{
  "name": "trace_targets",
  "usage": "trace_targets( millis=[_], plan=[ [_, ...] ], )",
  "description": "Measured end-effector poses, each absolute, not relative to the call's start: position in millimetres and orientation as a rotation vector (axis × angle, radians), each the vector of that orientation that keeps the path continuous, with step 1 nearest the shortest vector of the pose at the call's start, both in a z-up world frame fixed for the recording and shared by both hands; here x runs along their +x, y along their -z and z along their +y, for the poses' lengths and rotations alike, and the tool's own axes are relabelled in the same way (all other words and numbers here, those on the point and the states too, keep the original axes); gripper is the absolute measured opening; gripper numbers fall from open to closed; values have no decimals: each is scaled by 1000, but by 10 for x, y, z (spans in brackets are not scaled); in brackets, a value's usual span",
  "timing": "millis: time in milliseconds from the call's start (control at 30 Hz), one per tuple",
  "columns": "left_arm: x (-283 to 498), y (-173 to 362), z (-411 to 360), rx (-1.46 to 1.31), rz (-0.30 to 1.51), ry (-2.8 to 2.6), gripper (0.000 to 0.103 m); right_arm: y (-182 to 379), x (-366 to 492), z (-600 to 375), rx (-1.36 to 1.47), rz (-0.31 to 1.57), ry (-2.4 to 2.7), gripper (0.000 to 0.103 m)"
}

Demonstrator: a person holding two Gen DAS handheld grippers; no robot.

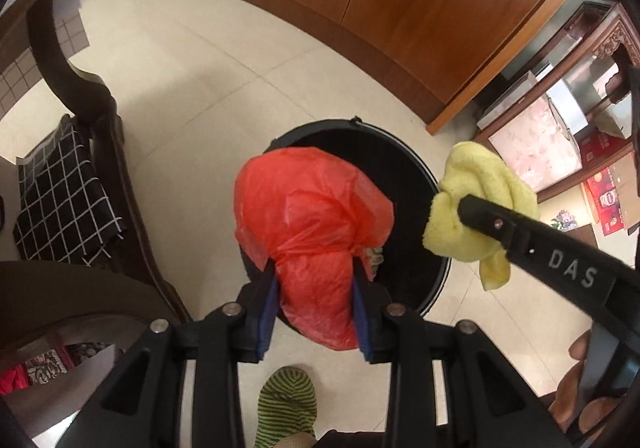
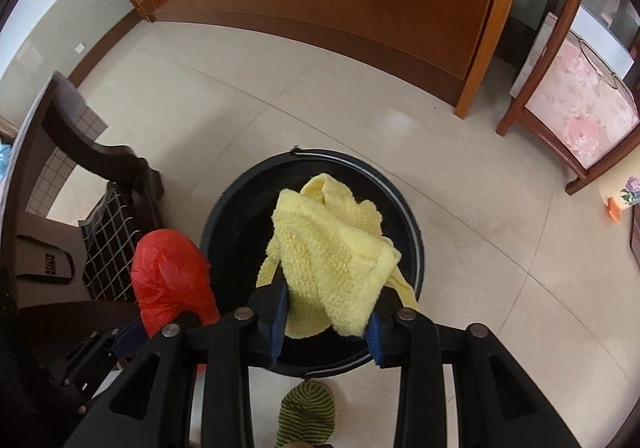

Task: Collect trash
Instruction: 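Open both tools to drop the bag and cloth into the bin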

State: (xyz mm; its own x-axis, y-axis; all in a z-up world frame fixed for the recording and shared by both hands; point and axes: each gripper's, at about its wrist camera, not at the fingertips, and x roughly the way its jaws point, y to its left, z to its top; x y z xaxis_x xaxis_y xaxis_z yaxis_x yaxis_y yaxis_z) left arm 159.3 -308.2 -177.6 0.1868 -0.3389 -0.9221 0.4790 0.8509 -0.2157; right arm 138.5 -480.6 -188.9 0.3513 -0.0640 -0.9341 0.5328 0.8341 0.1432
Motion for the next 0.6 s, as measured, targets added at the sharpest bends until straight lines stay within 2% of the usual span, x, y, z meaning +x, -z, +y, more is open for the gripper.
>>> trace_targets(
  millis=[67, 200, 233, 600],
  plan=[
    [1623, 1798, -3093, 123, 1263, 575, 39, 1935, 1392, -4873, 472, 1159, 421, 41],
    [1683, 1824, -3097, 83, 1299, 585, 56, 1963, 1396, -4953, 503, 1153, 434, 49],
    [1692, 1821, -3096, 75, 1295, 590, 58, 1965, 1395, -4969, 511, 1152, 437, 50],
    [1604, 1269, -2983, 134, 1089, 572, 58, 1605, 1210, -4958, 508, 1031, 484, 51]
  ],
)
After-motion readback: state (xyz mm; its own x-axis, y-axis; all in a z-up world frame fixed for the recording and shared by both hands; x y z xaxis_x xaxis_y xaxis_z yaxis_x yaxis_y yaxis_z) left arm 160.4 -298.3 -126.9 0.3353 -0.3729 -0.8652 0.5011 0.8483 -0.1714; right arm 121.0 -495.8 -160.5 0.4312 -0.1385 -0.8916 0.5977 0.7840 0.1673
